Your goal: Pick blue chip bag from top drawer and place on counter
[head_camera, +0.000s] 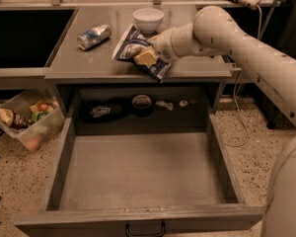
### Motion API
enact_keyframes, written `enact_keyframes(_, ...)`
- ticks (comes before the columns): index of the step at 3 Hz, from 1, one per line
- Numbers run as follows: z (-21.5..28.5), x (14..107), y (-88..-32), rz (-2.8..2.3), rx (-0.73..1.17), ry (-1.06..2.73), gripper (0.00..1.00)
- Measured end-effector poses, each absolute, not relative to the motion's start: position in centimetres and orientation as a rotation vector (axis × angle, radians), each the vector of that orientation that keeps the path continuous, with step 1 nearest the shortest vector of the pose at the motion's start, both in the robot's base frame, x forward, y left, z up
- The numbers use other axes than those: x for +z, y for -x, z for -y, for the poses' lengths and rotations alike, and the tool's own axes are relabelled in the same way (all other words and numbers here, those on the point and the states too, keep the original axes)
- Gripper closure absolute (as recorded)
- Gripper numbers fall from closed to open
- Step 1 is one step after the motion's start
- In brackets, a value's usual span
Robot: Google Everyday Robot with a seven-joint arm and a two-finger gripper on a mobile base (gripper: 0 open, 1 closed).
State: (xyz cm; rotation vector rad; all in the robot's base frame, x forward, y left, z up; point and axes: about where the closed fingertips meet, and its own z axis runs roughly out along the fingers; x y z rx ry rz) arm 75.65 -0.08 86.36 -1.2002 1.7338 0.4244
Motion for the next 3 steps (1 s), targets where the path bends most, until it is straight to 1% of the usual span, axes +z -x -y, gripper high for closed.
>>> enact_keyframes(1,0.08,86.35,-75.65,-1.734,0.424,1.200,0.11)
enact_keyframes(2,0.07,86.35,-75.65,-1.734,0.425,1.200,0.00)
enact_keyframes(3,0.07,86.35,-75.65,-1.734,0.425,1.200,0.00)
